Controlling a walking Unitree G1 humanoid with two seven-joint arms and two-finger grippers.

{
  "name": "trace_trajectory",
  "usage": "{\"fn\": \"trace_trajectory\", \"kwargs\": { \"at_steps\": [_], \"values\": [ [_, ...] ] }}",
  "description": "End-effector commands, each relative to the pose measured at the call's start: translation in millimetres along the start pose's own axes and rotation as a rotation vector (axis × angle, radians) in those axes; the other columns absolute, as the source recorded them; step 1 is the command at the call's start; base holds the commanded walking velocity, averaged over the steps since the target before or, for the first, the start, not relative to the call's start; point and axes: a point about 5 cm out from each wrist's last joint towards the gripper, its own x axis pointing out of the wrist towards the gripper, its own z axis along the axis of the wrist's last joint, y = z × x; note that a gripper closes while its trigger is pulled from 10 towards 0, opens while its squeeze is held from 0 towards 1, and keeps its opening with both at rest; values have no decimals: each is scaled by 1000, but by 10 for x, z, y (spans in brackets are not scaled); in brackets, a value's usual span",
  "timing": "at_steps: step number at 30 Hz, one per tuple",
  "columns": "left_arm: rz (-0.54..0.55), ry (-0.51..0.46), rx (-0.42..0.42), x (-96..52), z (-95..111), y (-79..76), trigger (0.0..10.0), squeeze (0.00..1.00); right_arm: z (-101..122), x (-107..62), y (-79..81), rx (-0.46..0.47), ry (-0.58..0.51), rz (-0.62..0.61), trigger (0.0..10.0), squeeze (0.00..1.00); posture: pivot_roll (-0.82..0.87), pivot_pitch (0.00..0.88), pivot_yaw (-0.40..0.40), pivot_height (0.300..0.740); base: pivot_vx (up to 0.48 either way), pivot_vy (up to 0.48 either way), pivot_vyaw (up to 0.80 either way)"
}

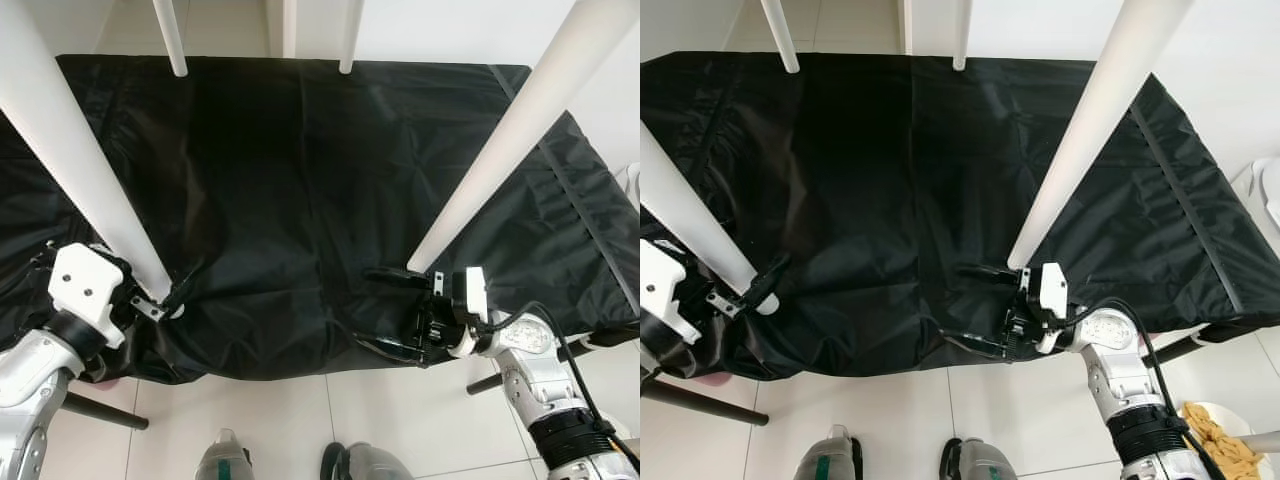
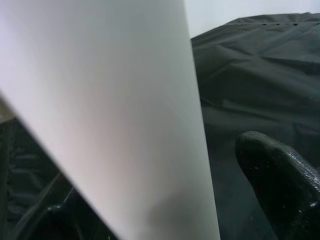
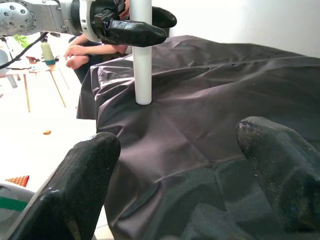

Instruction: Building children table

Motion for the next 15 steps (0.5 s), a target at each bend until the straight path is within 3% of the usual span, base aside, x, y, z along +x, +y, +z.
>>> {"fn": "trace_trajectory", "kwargs": {
  "at_steps": [1, 15],
  "values": [
    [-29, 31, -15, 15, -60, -13, 10000, 0, 12, -46, 8, 3, -1, -20, 10000, 0, 169, 108, -6, 740, 0, 0, 0],
    [-58, 41, -31, 77, -84, 0, 10000, 0, 28, -79, 16, -1, 5, -52, 10000, 0, 149, 118, 8, 740, 0, 0, 0]
  ]
}}
